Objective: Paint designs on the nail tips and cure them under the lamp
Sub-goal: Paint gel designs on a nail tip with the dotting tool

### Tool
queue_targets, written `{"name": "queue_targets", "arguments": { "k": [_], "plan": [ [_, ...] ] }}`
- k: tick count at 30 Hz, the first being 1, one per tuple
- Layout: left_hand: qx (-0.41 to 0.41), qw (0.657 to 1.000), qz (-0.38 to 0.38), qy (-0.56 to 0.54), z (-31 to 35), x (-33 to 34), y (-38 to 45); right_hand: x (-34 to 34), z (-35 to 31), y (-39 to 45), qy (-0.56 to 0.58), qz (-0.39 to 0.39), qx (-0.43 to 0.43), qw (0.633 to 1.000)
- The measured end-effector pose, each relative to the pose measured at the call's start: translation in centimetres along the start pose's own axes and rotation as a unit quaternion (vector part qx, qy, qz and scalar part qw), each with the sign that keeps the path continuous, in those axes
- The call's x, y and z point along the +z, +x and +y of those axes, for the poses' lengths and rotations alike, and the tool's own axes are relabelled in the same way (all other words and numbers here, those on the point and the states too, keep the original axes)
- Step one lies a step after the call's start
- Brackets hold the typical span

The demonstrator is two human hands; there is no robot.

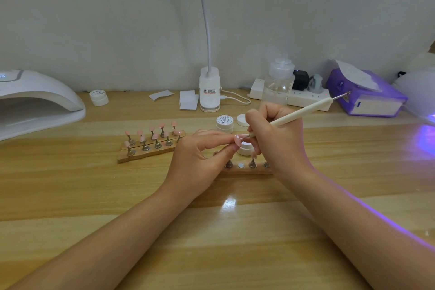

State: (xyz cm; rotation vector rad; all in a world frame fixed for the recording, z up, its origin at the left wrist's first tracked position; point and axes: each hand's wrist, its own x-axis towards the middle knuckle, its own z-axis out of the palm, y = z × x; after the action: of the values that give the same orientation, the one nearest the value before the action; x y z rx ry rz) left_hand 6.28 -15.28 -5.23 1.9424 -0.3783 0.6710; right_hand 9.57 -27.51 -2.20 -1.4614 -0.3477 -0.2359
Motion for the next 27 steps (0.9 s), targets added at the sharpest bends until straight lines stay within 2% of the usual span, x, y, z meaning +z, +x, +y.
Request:
{"name": "queue_targets", "arguments": {
  "k": [27],
  "plan": [
    [0.003,1.000,0.004,0.007,0.02,-0.01,0.02,0.05,0.26,-0.02,-0.032,-0.011,-0.019,0.999]
  ]
}}
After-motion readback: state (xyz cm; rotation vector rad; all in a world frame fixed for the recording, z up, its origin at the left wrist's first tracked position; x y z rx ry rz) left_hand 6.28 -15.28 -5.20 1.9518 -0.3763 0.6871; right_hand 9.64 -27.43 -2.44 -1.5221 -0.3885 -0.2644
